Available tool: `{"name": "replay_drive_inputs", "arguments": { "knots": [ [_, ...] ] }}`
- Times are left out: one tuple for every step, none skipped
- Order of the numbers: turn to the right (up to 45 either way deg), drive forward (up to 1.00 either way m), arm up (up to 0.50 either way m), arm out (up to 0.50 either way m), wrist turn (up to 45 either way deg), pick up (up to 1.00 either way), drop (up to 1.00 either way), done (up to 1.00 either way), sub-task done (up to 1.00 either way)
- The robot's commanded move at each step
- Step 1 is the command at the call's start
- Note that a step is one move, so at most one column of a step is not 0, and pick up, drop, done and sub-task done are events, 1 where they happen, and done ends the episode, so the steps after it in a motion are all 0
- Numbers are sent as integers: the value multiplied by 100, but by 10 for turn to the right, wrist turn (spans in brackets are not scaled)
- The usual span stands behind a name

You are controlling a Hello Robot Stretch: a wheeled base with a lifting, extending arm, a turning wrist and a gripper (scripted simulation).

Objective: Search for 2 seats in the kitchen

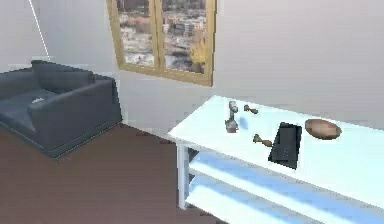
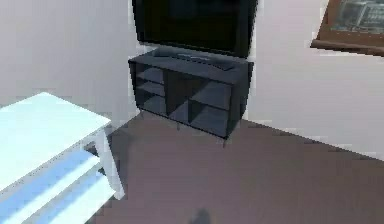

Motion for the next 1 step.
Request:
{"name": "replay_drive_inputs", "arguments": {
  "knots": [
    [-450, 0, 0, 0, 0, 0, 0, 0, 0]
  ]
}}
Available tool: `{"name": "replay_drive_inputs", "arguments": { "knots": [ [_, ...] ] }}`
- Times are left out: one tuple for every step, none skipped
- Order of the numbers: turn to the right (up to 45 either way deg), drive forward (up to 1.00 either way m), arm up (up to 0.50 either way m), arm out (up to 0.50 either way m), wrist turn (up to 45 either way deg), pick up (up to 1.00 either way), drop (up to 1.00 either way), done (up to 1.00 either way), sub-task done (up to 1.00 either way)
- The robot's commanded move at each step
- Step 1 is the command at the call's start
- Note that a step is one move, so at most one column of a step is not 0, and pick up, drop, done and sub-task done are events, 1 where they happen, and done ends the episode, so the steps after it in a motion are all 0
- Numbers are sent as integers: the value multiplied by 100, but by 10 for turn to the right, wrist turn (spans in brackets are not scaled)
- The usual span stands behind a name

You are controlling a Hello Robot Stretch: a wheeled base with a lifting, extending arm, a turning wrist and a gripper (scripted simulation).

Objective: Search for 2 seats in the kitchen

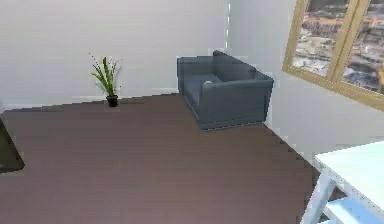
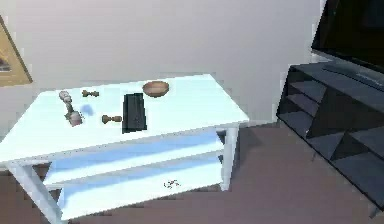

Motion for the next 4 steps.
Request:
{"name": "replay_drive_inputs", "arguments": {
  "knots": [
    [-450, 0, 0, 0, 0, 0, 0, 0, 0],
    [-180, 0, 0, 0, 0, 0, 0, 0, 0],
    [-30, 0, 0, 0, 0, 0, 0, 0, 0],
    [0, 100, 0, 0, 0, 0, 0, 0, 0]
  ]
}}
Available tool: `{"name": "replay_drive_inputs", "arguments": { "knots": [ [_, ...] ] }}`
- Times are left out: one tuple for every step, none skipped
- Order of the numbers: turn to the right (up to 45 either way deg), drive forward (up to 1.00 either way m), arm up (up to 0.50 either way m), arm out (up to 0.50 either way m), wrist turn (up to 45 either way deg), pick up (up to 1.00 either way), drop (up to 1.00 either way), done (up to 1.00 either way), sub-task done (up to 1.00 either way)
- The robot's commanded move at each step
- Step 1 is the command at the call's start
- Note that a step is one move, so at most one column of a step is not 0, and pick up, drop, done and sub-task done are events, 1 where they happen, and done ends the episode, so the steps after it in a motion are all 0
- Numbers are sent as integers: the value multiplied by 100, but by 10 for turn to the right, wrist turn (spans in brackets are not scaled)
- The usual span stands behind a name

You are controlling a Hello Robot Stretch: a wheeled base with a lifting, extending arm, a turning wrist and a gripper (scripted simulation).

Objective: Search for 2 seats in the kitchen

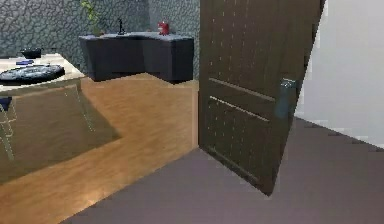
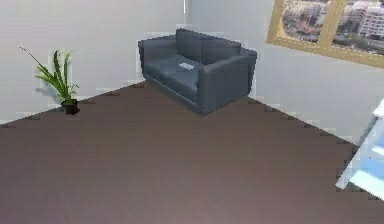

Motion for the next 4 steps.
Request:
{"name": "replay_drive_inputs", "arguments": {
  "knots": [
    [0, 30, 0, 0, 0, 0, 0, 0, 0],
    [-450, 0, 0, 0, 0, 0, 0, 0, 0],
    [0, 100, 0, 0, 0, 0, 0, 0, 0],
    [0, 65, 0, 0, 0, 0, 0, 0, 0]
  ]
}}
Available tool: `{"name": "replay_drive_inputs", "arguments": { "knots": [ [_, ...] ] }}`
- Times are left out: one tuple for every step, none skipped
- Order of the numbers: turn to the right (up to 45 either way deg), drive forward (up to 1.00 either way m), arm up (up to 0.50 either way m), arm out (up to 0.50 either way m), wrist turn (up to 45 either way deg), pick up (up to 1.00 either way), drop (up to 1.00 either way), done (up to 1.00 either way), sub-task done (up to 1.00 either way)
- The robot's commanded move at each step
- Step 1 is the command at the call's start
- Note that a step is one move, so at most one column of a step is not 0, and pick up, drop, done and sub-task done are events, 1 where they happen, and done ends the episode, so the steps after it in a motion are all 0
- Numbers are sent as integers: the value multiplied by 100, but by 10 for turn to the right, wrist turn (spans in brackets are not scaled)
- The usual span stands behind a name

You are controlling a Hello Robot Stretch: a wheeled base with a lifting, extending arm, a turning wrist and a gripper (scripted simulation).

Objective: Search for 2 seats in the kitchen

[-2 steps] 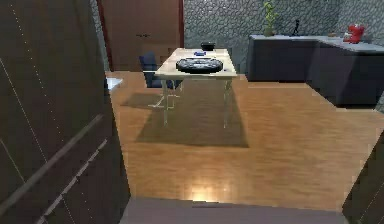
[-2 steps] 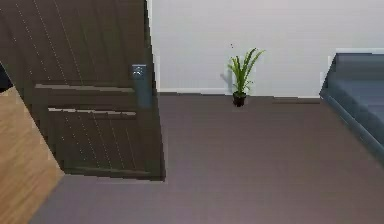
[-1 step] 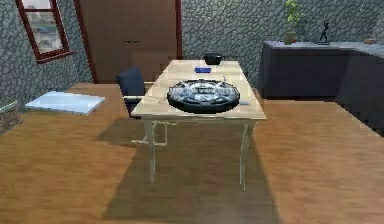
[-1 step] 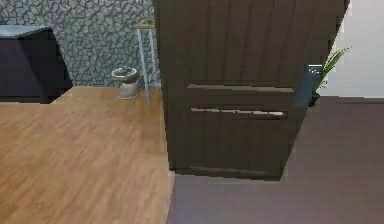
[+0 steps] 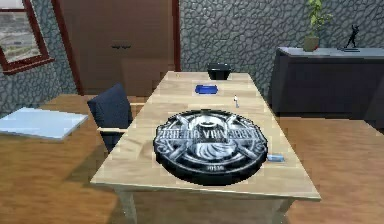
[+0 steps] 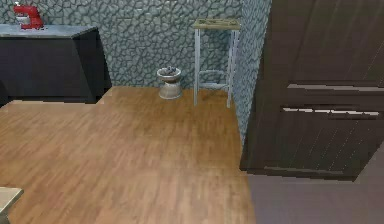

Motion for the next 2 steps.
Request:
{"name": "replay_drive_inputs", "arguments": {
  "knots": [
    [-150, 0, 0, 0, 0, 0, 0, 0, 0],
    [0, 0, 0, 0, 0, 0, 0, 0, 100]
  ]
}}
